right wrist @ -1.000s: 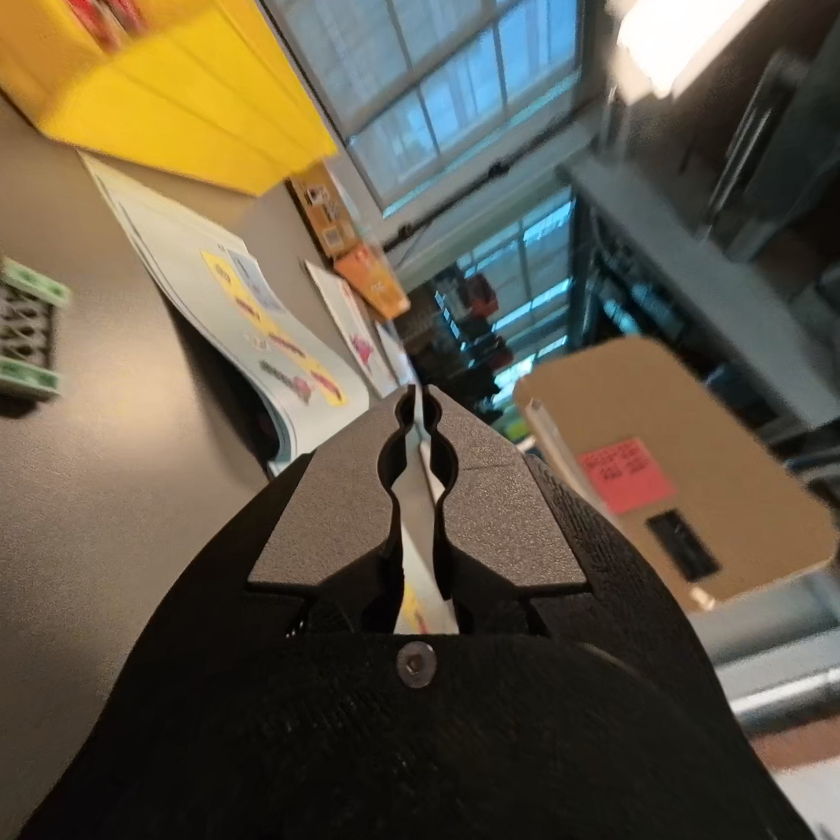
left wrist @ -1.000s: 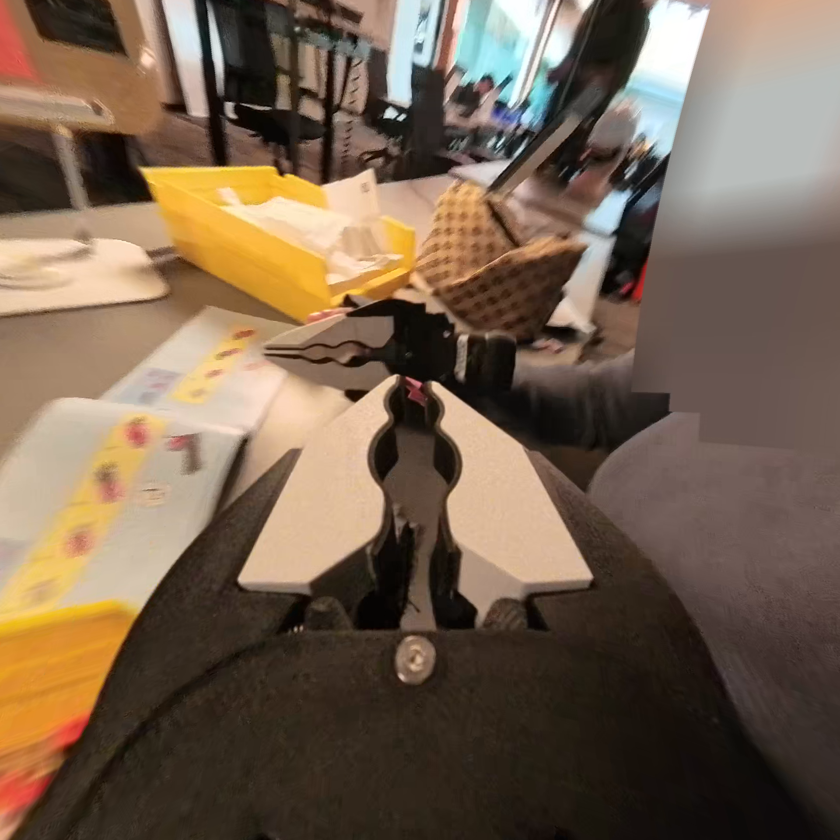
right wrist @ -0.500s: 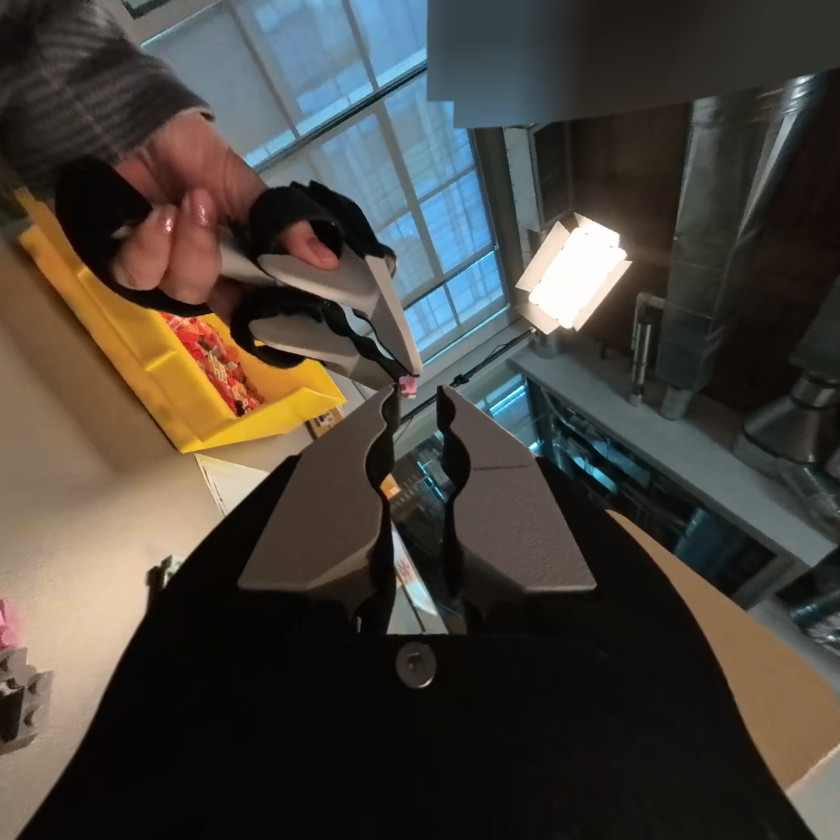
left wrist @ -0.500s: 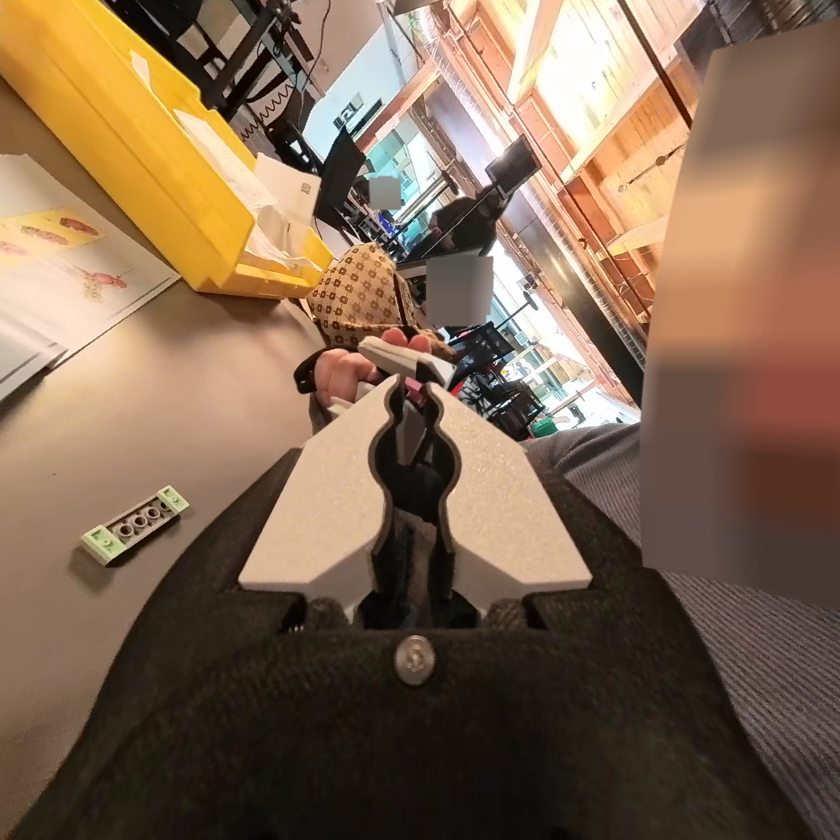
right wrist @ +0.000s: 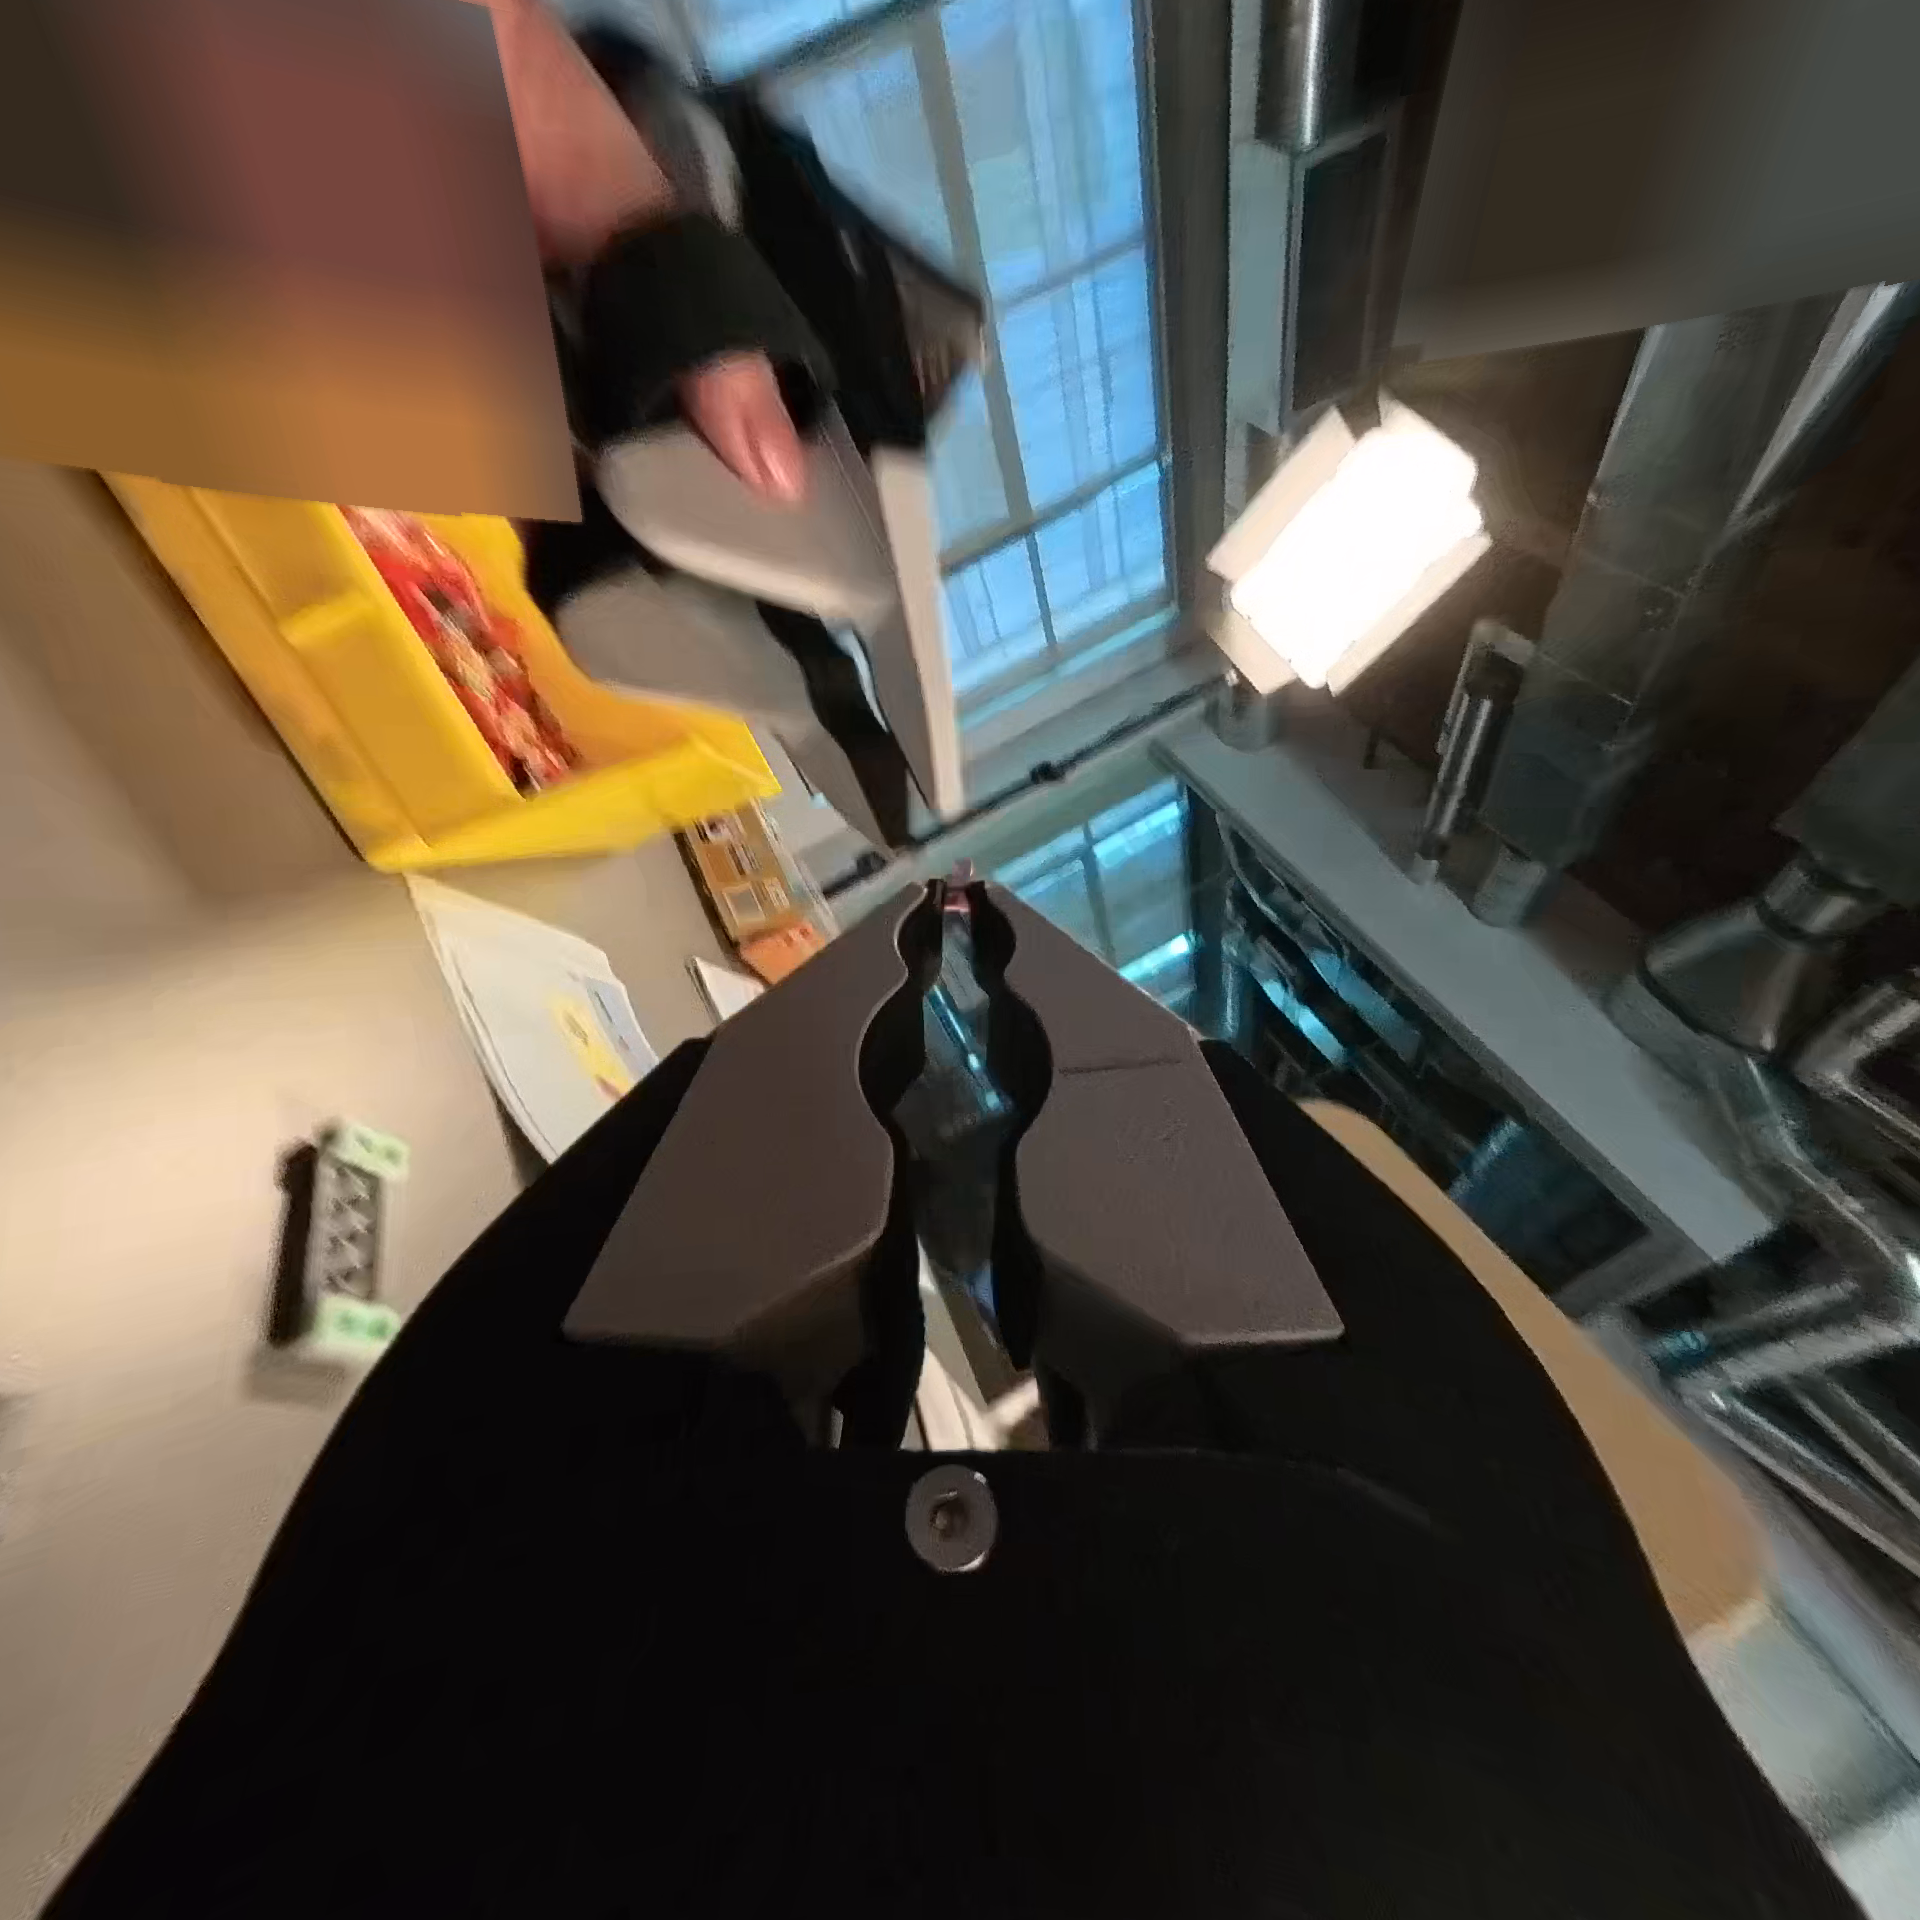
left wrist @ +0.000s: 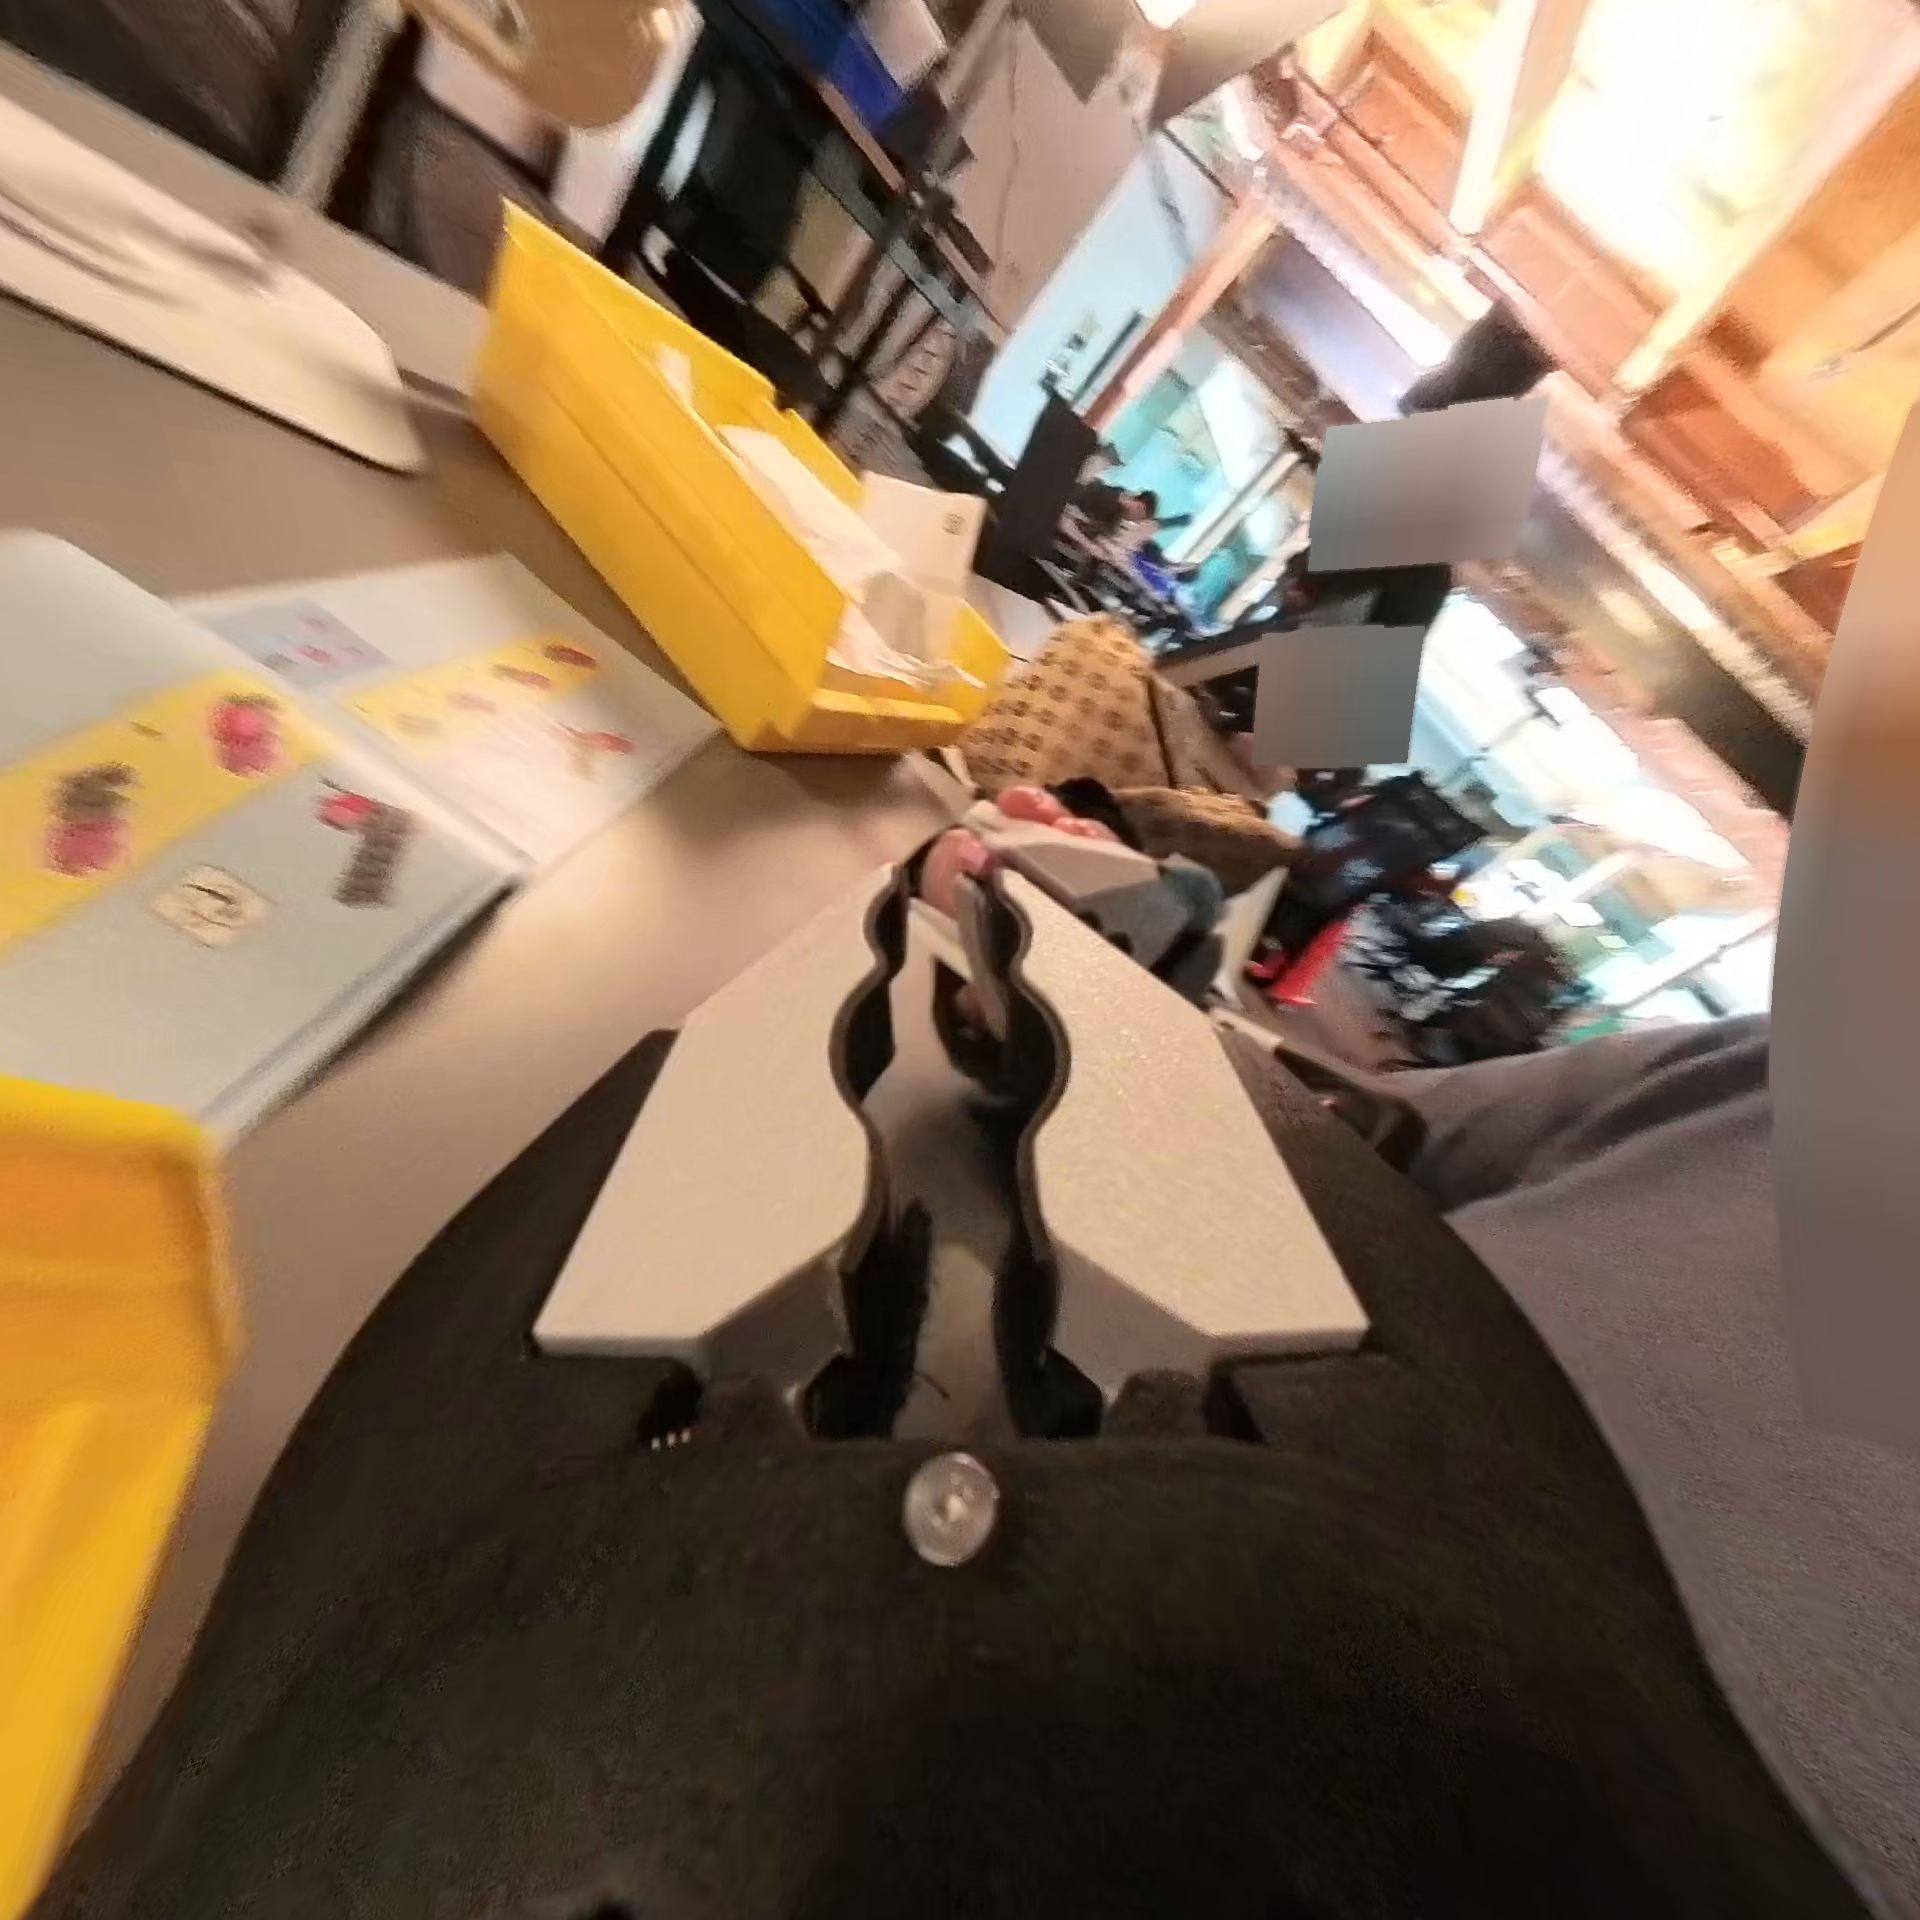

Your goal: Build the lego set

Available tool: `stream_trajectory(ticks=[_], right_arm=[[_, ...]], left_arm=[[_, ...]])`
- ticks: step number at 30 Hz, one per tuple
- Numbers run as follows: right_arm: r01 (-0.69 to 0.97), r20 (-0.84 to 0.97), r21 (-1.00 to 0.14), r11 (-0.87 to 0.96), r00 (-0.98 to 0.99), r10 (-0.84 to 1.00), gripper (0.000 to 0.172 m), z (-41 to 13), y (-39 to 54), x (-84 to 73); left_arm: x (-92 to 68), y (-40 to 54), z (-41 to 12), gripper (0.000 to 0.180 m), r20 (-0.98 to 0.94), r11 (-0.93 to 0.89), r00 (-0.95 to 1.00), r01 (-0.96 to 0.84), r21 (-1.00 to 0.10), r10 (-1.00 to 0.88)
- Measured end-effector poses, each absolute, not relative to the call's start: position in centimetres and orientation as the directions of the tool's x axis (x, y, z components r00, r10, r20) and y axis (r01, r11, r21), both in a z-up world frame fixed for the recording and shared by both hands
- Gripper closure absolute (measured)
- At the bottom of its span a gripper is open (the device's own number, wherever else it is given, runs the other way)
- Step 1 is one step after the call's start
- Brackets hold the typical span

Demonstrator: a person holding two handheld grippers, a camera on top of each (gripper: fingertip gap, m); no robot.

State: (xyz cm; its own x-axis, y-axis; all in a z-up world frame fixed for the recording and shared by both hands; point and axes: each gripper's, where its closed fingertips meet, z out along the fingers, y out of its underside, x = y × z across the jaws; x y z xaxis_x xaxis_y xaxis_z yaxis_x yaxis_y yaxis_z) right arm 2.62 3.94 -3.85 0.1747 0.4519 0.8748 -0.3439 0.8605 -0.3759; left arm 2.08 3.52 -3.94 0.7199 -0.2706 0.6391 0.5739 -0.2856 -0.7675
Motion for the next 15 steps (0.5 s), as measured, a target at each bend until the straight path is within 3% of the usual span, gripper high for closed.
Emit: stream_trajectory(ticks=[3,6,11,15], right_arm=[[-0.256,0.883,-0.381,0.888,0.183,0.432,0.17,-4.4,6.7,1.9],[-0.114,0.913,-0.386,0.916,0.095,0.396,0.17,-7.1,10.0,0.8],[0.116,0.904,-0.348,0.93,-0.22,0.366,0.169,-12.8,12.4,2.3],[0.229,0.85,-0.245,0.942,-0.416,0.322,0.169,-16.3,12.1,5.6]], left_arm=[[3.1,3.3,-4.0,0.169,0.509,-0.23,0.796,0.455,-0.86,-0.329],[5.3,3.8,-8.0,0.162,0.409,-0.376,0.85,0.278,-0.884,-0.331],[5.8,3.2,-14.2,0.149,0.172,-0.527,0.94,-0.01,-0.85,-0.296],[6.6,2.3,-16.5,0.141,0.168,-0.598,0.923,-0.08,-0.797,-0.346]])
